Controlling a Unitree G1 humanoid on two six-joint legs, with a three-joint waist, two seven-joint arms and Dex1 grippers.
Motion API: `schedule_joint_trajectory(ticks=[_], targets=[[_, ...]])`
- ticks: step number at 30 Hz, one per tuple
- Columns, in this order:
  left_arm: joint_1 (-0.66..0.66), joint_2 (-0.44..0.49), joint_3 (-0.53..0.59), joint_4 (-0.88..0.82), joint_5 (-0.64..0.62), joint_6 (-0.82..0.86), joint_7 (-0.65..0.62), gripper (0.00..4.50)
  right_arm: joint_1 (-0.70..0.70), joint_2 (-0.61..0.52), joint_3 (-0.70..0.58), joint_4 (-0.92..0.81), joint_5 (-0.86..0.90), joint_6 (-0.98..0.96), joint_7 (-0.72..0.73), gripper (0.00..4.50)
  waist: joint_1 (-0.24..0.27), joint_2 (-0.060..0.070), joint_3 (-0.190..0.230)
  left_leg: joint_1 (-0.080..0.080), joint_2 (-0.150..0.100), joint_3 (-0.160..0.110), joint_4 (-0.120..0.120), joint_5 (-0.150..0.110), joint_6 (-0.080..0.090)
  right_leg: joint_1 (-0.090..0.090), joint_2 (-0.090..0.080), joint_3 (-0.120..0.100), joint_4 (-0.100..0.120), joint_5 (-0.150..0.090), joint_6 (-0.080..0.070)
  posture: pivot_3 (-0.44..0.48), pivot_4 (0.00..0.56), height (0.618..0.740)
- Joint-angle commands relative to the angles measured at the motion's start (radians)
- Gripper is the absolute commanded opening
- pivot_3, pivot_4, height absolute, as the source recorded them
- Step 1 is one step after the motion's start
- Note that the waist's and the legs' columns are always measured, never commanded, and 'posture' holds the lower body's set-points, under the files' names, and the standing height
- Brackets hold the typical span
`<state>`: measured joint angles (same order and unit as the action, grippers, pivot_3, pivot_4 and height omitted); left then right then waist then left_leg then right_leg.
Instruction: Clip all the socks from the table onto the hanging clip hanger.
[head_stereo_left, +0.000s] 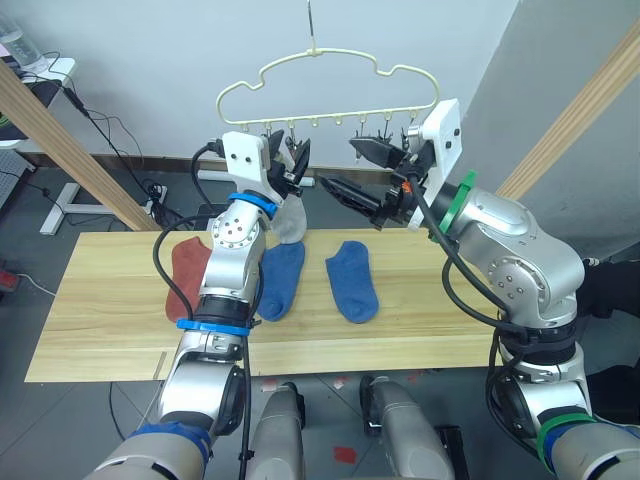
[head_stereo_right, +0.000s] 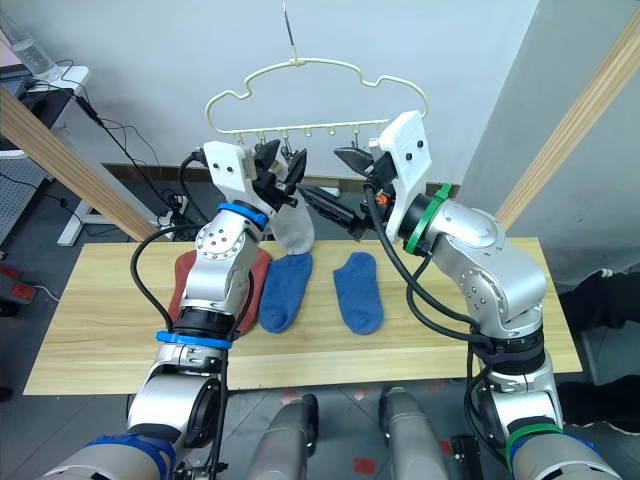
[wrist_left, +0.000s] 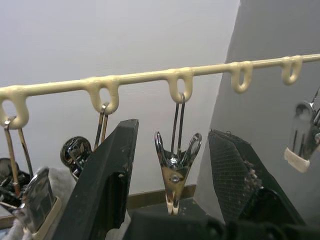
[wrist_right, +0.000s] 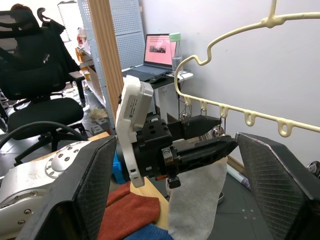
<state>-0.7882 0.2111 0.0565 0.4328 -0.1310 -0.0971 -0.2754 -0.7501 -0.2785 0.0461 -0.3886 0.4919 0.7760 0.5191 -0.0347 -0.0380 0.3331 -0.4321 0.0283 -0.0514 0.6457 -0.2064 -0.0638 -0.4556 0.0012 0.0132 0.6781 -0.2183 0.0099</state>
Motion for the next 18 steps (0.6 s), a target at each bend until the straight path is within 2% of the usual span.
schedule_joint_trajectory(ticks=[1, 7, 10, 15, 18], targets=[[-0.024, 0.006, 0.012, -0.014, 0.006, -0.030, 0.001, 2.43, -0.006, -0.010, -0.001, -0.036, 0.003, -0.026, -0.001, 3.98, 0.000, 0.000, 0.000, 0.000, 0.000, 0.000, 0.000, 0.000, 0.000, 0.000, 0.000, 0.000, 0.000, 0.000, 0.000, -0.061, 0.305, 0.740], [-0.021, 0.004, 0.011, -0.018, 0.003, -0.031, -0.002, 2.43, -0.005, -0.010, 0.001, -0.038, 0.006, -0.026, -0.003, 3.98, 0.000, 0.000, 0.000, 0.000, 0.000, 0.000, 0.000, 0.000, 0.000, 0.000, 0.000, 0.000, 0.000, 0.000, 0.000, -0.059, 0.304, 0.740], [-0.020, 0.004, 0.013, -0.020, 0.000, -0.032, -0.004, 1.87, -0.005, -0.011, 0.003, -0.035, 0.005, -0.028, -0.003, 3.98, 0.000, 0.000, 0.000, 0.000, 0.000, 0.000, 0.000, 0.000, 0.000, 0.000, 0.000, 0.000, 0.000, 0.000, 0.000, -0.057, 0.304, 0.740], [-0.019, 0.005, 0.014, -0.021, 0.000, -0.033, -0.006, 0.46, -0.001, -0.011, 0.007, -0.035, 0.004, -0.031, -0.004, 3.98, 0.000, 0.000, 0.000, 0.000, 0.000, 0.000, 0.000, 0.000, 0.000, 0.000, 0.000, 0.000, 0.000, 0.000, 0.000, -0.056, 0.303, 0.740], [-0.019, 0.006, 0.013, -0.023, 0.002, -0.027, -0.007, 0.03, 0.005, -0.012, 0.009, -0.035, 0.003, -0.032, -0.003, 3.98, 0.000, 0.000, 0.000, 0.000, 0.000, 0.000, 0.000, 0.000, 0.000, 0.000, 0.000, 0.000, 0.000, 0.000, 0.000, -0.053, 0.303, 0.740]])
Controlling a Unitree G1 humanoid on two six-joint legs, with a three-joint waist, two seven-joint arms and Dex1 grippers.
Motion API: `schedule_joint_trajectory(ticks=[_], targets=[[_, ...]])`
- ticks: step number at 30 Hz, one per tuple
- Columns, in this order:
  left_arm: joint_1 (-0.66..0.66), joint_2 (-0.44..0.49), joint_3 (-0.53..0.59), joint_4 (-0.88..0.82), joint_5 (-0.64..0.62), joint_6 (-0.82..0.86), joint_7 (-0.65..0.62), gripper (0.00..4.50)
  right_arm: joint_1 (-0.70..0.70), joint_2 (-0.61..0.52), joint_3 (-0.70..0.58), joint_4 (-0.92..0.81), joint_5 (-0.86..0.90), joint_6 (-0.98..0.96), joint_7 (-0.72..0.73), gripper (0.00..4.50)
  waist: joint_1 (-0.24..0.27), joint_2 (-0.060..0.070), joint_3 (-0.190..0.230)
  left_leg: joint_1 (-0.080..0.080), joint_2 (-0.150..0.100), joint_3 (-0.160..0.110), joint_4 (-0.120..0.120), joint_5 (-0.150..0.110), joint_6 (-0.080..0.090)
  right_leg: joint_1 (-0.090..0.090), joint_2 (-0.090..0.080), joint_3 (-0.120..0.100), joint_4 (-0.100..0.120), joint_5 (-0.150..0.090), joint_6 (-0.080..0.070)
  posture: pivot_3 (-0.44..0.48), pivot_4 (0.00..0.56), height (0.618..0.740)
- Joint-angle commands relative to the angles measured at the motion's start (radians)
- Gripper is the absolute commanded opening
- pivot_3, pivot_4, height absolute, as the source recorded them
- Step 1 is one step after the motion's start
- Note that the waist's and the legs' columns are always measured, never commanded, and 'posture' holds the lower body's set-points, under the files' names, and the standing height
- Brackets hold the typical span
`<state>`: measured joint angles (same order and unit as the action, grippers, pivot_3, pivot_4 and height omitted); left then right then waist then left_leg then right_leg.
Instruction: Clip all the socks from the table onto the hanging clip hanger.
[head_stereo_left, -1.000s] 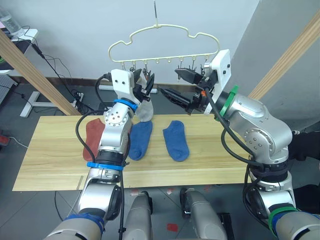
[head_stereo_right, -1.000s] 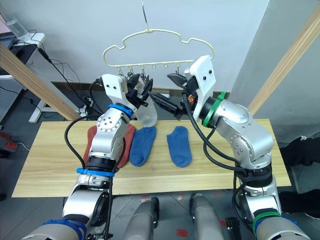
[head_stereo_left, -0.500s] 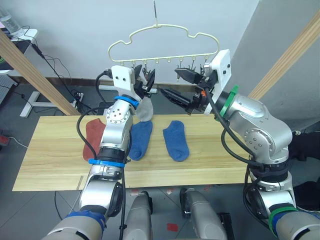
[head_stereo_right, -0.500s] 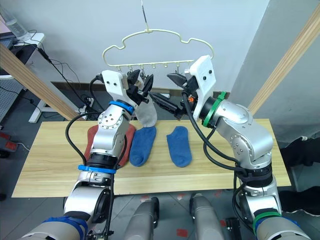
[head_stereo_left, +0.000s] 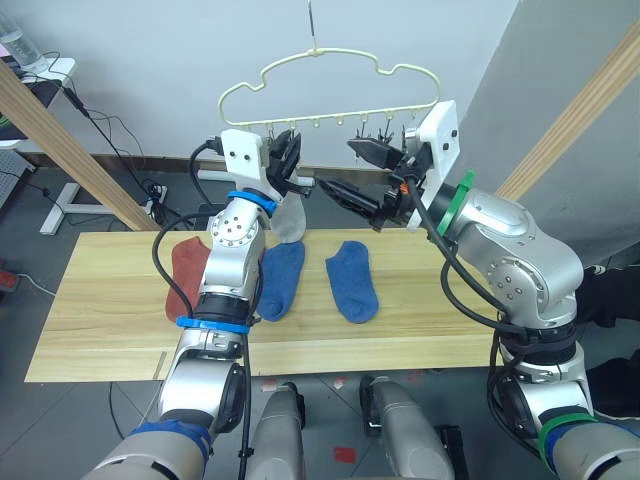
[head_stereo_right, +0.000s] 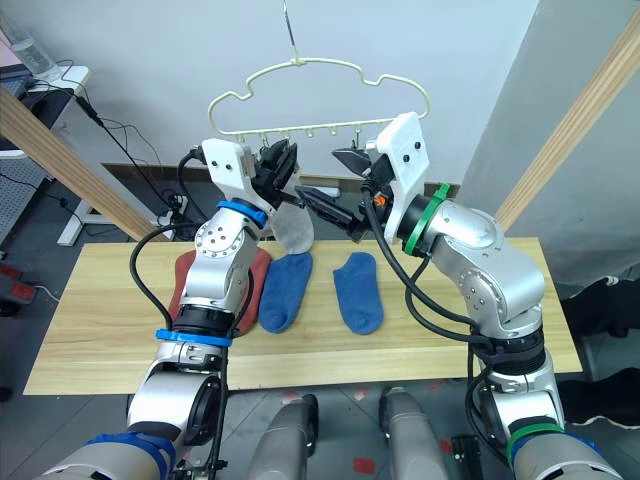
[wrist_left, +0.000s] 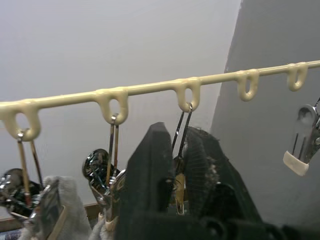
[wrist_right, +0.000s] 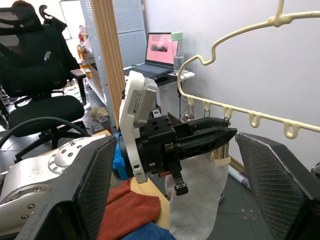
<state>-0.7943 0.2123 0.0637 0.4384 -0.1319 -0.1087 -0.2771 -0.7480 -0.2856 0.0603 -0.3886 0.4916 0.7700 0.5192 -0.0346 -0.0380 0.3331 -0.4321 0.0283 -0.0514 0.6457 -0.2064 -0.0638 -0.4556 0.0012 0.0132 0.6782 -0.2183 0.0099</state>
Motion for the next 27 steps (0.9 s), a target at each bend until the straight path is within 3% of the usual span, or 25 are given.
schedule_joint_trajectory(ticks=[1, 7, 12, 15, 20, 27], targets=[[-0.012, 0.005, 0.004, -0.031, 0.003, -0.011, -0.007, 0.01, 0.007, -0.006, -0.004, -0.034, 0.002, -0.026, -0.002, 3.98, 0.000, 0.000, 0.000, 0.000, 0.000, 0.000, 0.000, 0.000, 0.000, 0.000, 0.000, 0.000, 0.000, 0.000, 0.000, -0.053, 0.303, 0.740], [0.001, 0.002, 0.004, -0.093, -0.029, 0.086, -0.027, 0.01, 0.063, -0.044, 0.021, 0.015, -0.042, -0.009, -0.009, 3.98, 0.001, 0.000, 0.000, 0.000, 0.000, 0.000, 0.000, 0.000, 0.000, 0.000, 0.000, 0.000, 0.000, 0.000, 0.000, -0.045, 0.299, 0.740], [0.001, 0.057, 0.050, -0.292, -0.223, 0.550, -0.095, 0.01, 0.119, -0.172, 0.201, 0.244, -0.211, -0.013, 0.046, 3.98, -0.001, 0.000, 0.000, 0.000, 0.000, 0.000, 0.001, 0.000, 0.000, 0.000, 0.000, 0.000, 0.000, 0.000, 0.000, -0.039, 0.299, 0.740], [-0.008, 0.137, 0.090, -0.360, -0.354, 0.869, -0.130, 0.01, 0.079, -0.107, 0.235, 0.423, -0.240, -0.069, 0.068, 3.98, -0.022, 0.000, 0.000, 0.001, 0.001, 0.000, 0.000, 0.000, 0.000, 0.000, 0.001, 0.001, 0.001, 0.000, 0.000, -0.031, 0.297, 0.740], [-0.033, 0.219, 0.177, -0.373, -0.548, 1.219, -0.187, 0.01, -0.026, -0.017, 0.323, 0.730, -0.357, -0.204, 0.115, 3.98, -0.034, 0.000, 0.000, 0.004, 0.002, 0.000, 0.000, 0.000, 0.000, 0.001, 0.004, 0.001, 0.002, 0.000, 0.000, -0.010, 0.303, 0.740], [-0.068, 0.222, 0.273, -0.375, -0.649, 1.380, -0.138, 0.01, -0.101, 0.066, 0.333, 1.017, -0.467, -0.349, 0.104, 3.98, -0.021, 0.000, 0.000, 0.005, 0.002, 0.001, -0.001, 0.000, 0.000, 0.002, 0.003, 0.002, 0.001, 0.000, 0.000, 0.000, 0.305, 0.740]])
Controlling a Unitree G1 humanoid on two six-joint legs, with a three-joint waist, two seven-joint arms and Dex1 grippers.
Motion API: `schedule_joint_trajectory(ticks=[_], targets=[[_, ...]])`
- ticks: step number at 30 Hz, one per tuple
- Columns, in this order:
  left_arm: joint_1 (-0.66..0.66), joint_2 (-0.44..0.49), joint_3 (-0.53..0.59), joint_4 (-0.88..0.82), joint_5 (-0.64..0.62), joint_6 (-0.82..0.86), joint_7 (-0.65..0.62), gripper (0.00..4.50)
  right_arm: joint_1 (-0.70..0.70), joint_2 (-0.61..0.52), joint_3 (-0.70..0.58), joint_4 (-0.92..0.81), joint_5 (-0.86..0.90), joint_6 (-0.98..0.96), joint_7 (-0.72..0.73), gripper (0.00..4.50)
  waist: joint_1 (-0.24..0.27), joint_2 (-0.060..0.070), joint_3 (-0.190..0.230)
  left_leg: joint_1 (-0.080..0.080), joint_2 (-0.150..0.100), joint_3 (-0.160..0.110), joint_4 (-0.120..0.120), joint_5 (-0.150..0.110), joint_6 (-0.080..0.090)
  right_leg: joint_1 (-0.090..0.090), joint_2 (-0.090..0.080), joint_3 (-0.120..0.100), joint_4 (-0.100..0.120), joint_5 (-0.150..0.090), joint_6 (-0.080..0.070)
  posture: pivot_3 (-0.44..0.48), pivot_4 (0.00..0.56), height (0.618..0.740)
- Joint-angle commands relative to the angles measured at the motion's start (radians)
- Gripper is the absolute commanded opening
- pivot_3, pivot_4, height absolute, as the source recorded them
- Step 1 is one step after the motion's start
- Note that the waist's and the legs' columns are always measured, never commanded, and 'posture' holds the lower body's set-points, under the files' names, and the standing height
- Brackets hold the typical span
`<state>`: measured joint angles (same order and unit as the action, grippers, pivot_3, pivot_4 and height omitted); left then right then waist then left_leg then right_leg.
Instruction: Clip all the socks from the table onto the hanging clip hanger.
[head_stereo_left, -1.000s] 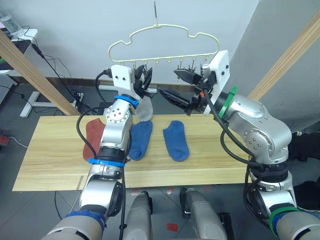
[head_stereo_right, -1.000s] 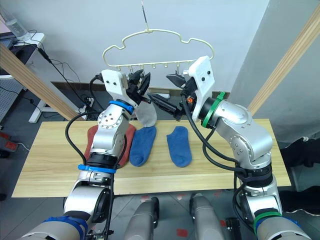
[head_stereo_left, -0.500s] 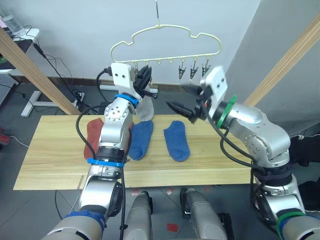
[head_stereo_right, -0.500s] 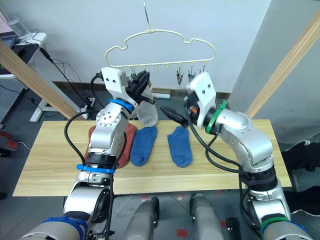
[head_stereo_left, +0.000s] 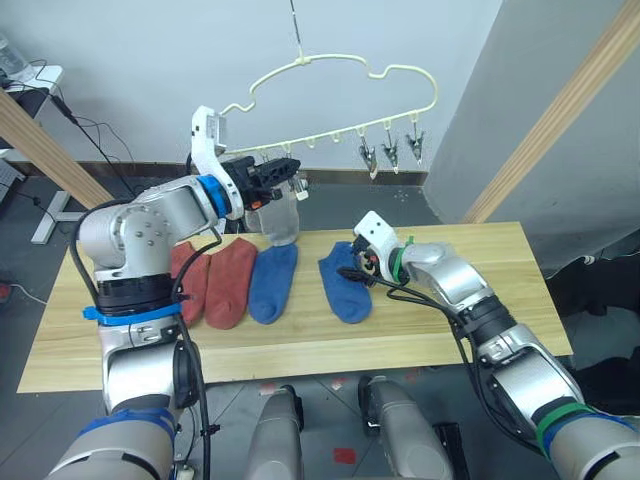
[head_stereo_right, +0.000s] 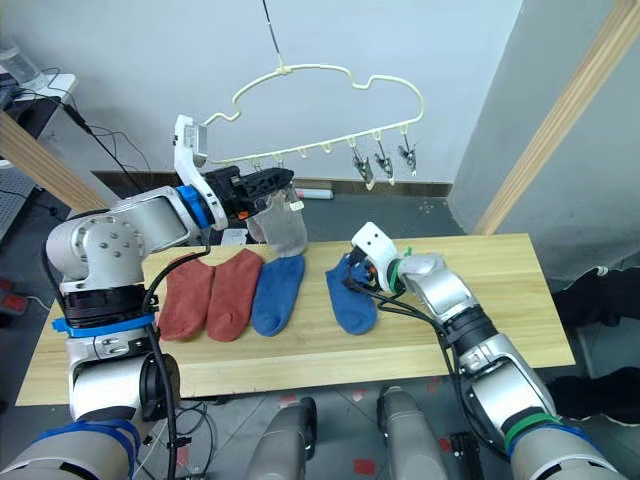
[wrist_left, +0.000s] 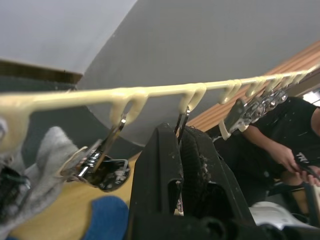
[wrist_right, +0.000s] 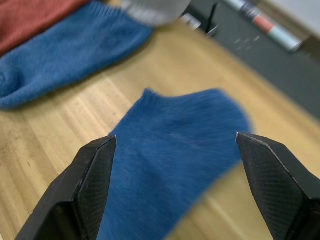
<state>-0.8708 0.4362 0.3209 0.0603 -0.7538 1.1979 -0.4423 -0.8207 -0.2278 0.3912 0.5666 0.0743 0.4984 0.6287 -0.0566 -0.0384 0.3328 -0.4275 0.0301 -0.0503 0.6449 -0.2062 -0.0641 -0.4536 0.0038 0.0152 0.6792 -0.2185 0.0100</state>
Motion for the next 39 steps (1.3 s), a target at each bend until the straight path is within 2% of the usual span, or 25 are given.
schedule_joint_trajectory(ticks=[1, 5, 9, 14, 21, 26, 29, 34, 39], targets=[[-0.005, -0.018, 0.048, 0.003, -0.058, 0.114, 0.047, 0.01, -0.043, 0.017, -0.006, 0.109, -0.067, -0.100, -0.029, 3.98, 0.002, 0.000, 0.000, 0.000, -0.001, 0.000, 0.000, 0.000, 0.000, 0.000, -0.001, 0.000, 0.000, 0.000, 0.000, 0.000, 0.305, 0.740], [-0.023, -0.072, 0.130, -0.005, -0.108, 0.185, 0.131, 0.01, -0.086, 0.047, -0.032, 0.233, -0.115, -0.177, -0.087, 3.98, 0.006, 0.000, 0.000, -0.001, -0.002, 0.000, 0.001, 0.000, 0.000, 0.000, -0.003, 0.000, 0.000, 0.000, 0.000, 0.010, 0.308, 0.740], [-0.003, -0.067, 0.108, -0.040, -0.113, 0.197, 0.135, 0.01, -0.110, 0.073, -0.057, 0.274, -0.124, -0.214, -0.085, 3.98, 0.005, 0.000, 0.000, 0.000, -0.001, 0.000, 0.000, 0.000, 0.000, 0.000, -0.003, 0.000, 0.000, 0.000, 0.000, 0.011, 0.310, 0.740], [-0.009, -0.058, 0.117, -0.034, -0.122, 0.198, 0.140, 0.01, -0.104, 0.070, -0.081, 0.213, -0.135, -0.201, -0.066, 3.98, 0.006, 0.000, 0.000, 0.000, -0.001, 0.000, 0.000, 0.000, 0.000, 0.000, -0.003, 0.000, 0.000, 0.000, 0.000, 0.014, 0.314, 0.740], [-0.008, -0.066, 0.108, -0.029, -0.138, 0.201, 0.138, 0.01, -0.124, 0.113, -0.131, 0.359, -0.124, -0.160, -0.070, 3.98, 0.008, 0.000, 0.000, 0.000, -0.002, 0.000, 0.000, 0.000, 0.000, 0.000, -0.003, 0.000, 0.000, 0.000, 0.000, 0.000, 0.308, 0.740], [-0.030, -0.062, 0.117, -0.003, -0.148, 0.212, 0.140, 0.01, -0.128, 0.120, -0.128, 0.392, -0.150, -0.193, -0.051, 3.98, 0.007, 0.000, 0.000, 0.000, -0.002, 0.000, 0.000, 0.000, 0.000, 0.000, -0.003, 0.000, 0.000, 0.000, 0.000, 0.002, 0.310, 0.740], [-0.037, -0.064, 0.127, 0.009, -0.150, 0.220, 0.150, 0.00, -0.106, 0.118, -0.113, 0.362, -0.163, -0.231, -0.027, 3.42, 0.007, 0.000, 0.000, 0.000, -0.002, 0.000, 0.000, 0.000, 0.000, 0.000, -0.003, 0.000, 0.000, 0.000, 0.000, 0.001, 0.309, 0.740], [-0.042, -0.063, 0.144, 0.021, -0.162, 0.236, 0.162, 0.00, -0.059, 0.105, -0.097, 0.286, -0.189, -0.286, -0.001, 1.63, 0.006, 0.000, 0.000, 0.000, -0.002, 0.001, 0.000, 0.000, -0.001, 0.000, -0.003, 0.000, 0.000, 0.000, 0.000, 0.003, 0.309, 0.740], [-0.038, -0.062, 0.143, 0.024, -0.158, 0.234, 0.161, 0.00, -0.009, 0.082, -0.093, 0.182, -0.188, -0.304, 0.028, 0.03, 0.007, 0.000, 0.000, 0.000, -0.002, 0.000, 0.000, 0.000, -0.001, 0.000, -0.003, 0.000, 0.000, 0.000, 0.000, 0.002, 0.305, 0.740]])
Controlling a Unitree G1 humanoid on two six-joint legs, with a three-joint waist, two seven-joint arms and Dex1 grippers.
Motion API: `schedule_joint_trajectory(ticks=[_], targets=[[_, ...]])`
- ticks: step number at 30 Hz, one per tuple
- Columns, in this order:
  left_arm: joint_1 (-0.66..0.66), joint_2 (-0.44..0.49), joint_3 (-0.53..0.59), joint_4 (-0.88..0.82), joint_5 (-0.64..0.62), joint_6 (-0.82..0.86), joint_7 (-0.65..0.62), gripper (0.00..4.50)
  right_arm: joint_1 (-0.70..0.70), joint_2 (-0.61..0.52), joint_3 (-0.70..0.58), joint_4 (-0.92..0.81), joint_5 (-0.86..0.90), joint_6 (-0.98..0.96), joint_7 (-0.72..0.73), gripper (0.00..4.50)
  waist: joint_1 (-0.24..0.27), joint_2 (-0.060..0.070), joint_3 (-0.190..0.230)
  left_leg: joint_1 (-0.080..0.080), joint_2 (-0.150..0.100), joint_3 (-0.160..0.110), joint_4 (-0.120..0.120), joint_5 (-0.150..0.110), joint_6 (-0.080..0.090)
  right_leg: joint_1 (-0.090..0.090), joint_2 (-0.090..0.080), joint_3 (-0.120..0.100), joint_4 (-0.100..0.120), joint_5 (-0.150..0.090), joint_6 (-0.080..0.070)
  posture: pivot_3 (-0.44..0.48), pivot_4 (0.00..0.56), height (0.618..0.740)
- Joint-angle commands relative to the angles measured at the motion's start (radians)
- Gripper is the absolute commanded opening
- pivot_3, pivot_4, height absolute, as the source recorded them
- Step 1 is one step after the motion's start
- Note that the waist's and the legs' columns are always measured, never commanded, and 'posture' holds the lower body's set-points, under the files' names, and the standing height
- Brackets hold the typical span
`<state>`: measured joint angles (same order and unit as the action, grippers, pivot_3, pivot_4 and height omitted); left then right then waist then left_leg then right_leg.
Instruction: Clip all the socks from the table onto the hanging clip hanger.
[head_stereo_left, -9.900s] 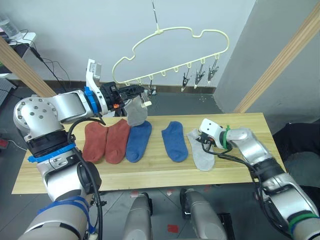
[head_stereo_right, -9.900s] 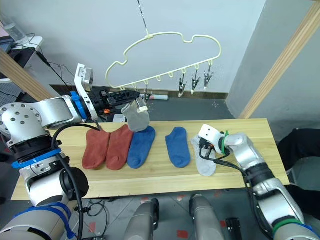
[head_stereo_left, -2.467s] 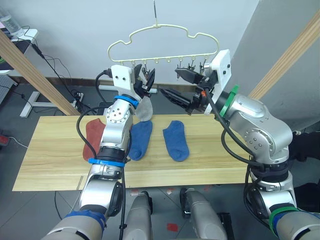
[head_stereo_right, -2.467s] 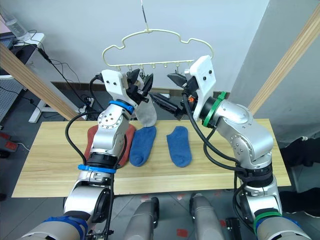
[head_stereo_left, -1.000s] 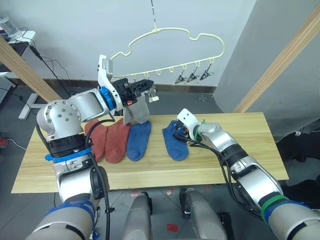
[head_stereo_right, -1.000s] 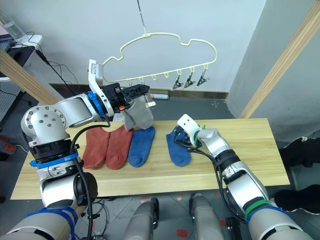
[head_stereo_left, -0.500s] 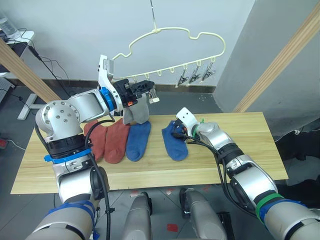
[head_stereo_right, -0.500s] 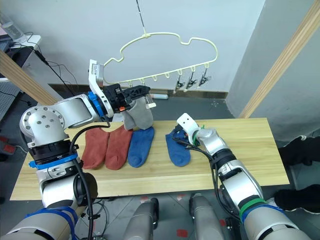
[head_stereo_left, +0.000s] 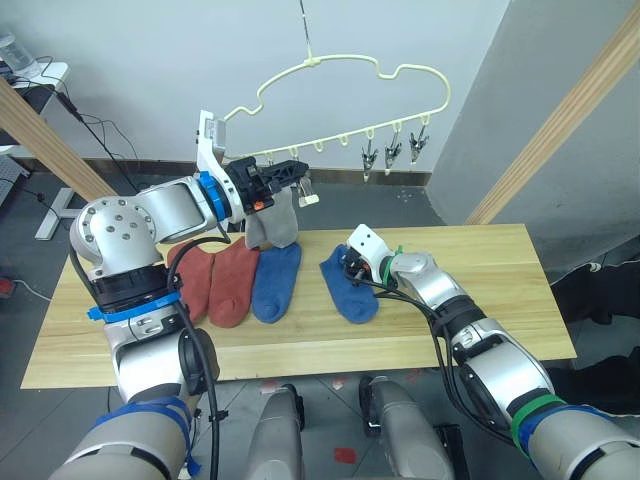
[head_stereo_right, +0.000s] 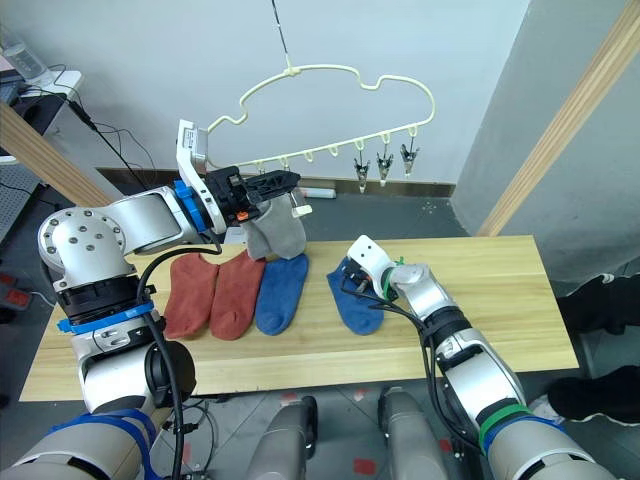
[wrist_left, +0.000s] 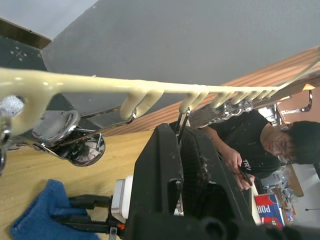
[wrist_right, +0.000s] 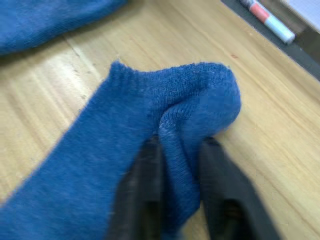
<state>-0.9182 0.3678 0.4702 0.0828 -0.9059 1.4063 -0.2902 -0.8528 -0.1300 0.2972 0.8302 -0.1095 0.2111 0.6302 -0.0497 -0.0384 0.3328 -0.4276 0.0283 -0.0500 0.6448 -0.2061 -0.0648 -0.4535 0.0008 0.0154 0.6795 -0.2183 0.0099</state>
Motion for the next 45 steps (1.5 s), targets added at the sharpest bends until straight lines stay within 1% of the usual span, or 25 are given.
schedule_joint_trajectory(ticks=[1, 3, 5, 7, 9, 11, 15, 19, 23, 28, 45], targets=[[0.010, 0.006, -0.007, 0.002, -0.005, 0.025, 0.008, 0.00, 0.034, -0.023, 0.002, -0.105, -0.003, -0.011, 0.037, 0.03, 0.000, 0.000, 0.000, 0.000, 0.000, 0.000, 0.000, 0.000, 0.000, 0.000, 0.000, 0.000, 0.000, 0.000, 0.000, 0.004, 0.306, 0.740], [0.018, 0.010, -0.008, 0.000, -0.003, 0.026, 0.008, 0.00, 0.075, -0.049, -0.005, -0.214, 0.022, -0.007, 0.086, 0.03, 0.001, 0.000, 0.000, 0.000, 0.000, 0.000, 0.000, 0.000, 0.000, 0.000, 0.000, 0.000, 0.000, 0.000, 0.000, 0.005, 0.303, 0.740], [0.017, 0.005, 0.010, 0.004, -0.013, 0.038, 0.015, 0.00, 0.120, -0.070, -0.045, -0.388, 0.103, 0.061, 0.147, 0.03, 0.002, 0.000, 0.000, 0.000, 0.000, 0.000, 0.000, 0.000, 0.000, 0.000, 0.000, 0.000, 0.000, 0.000, 0.000, 0.005, 0.301, 0.740], [0.014, 0.002, 0.022, 0.011, -0.018, 0.048, 0.023, 0.00, 0.149, -0.087, -0.086, -0.574, 0.196, 0.173, 0.200, 0.03, 0.002, 0.000, 0.000, 0.000, 0.000, 0.000, 0.000, 0.000, 0.000, 0.000, 0.000, 0.000, 0.000, 0.000, 0.000, 0.006, 0.301, 0.740], [0.013, 0.004, 0.031, 0.021, -0.021, 0.055, 0.029, 0.00, 0.173, -0.125, -0.096, -0.750, 0.265, 0.260, 0.258, 0.03, 0.001, 0.000, 0.000, 0.000, 0.000, 0.000, 0.000, 0.000, 0.000, 0.000, 0.000, 0.000, 0.000, 0.000, 0.000, 0.002, 0.298, 0.740], [0.015, 0.012, 0.028, 0.025, -0.022, 0.058, 0.024, 0.00, 0.185, -0.144, -0.098, -0.845, 0.298, 0.336, 0.260, 0.03, 0.001, 0.000, 0.000, 0.000, 0.000, -0.001, 0.000, 0.000, 0.000, 0.000, 0.000, -0.001, 0.001, 0.000, 0.000, -0.006, 0.296, 0.740], [0.018, 0.015, 0.018, 0.031, -0.019, 0.060, 0.017, 0.00, 0.202, -0.164, -0.091, -0.977, 0.334, 0.414, 0.244, 0.03, 0.001, 0.000, 0.000, 0.003, 0.000, -0.001, 0.000, 0.000, 0.000, 0.003, 0.000, -0.001, 0.000, 0.000, 0.000, -0.013, 0.292, 0.740], [0.004, 0.011, 0.015, 0.047, -0.017, 0.052, 0.017, 0.00, 0.196, -0.163, -0.089, -1.031, 0.353, 0.457, 0.218, 0.03, 0.000, 0.000, 0.000, 0.003, 0.000, 0.000, 0.000, 0.000, -0.001, 0.002, 0.000, 0.000, 0.000, 0.000, 0.000, -0.021, 0.287, 0.740], [-0.005, 0.008, 0.014, 0.052, -0.025, 0.059, 0.012, 0.00, 0.198, -0.161, -0.084, -1.046, 0.365, 0.470, 0.202, 0.03, 0.000, 0.000, 0.000, 0.003, 0.000, -0.001, 0.000, 0.000, -0.001, 0.002, 0.000, -0.001, 0.000, 0.000, 0.000, -0.026, 0.282, 0.740], [0.007, 0.021, -0.013, 0.041, -0.016, 0.048, -0.006, 0.00, 0.178, -0.150, -0.077, -1.036, 0.368, 0.471, 0.181, 0.03, -0.001, 0.000, 0.000, 0.002, 0.000, 0.000, 0.000, 0.000, -0.001, 0.002, 0.000, 0.000, 0.000, 0.000, 0.000, -0.028, 0.281, 0.740], [0.016, 0.008, -0.003, 0.020, -0.027, 0.050, 0.003, 0.00, 0.125, -0.143, -0.061, -0.974, 0.373, 0.444, 0.172, 0.03, -0.001, 0.000, 0.000, 0.002, 0.000, 0.000, 0.000, 0.000, -0.001, 0.002, 0.000, 0.000, 0.000, 0.000, 0.000, -0.018, 0.291, 0.740]])
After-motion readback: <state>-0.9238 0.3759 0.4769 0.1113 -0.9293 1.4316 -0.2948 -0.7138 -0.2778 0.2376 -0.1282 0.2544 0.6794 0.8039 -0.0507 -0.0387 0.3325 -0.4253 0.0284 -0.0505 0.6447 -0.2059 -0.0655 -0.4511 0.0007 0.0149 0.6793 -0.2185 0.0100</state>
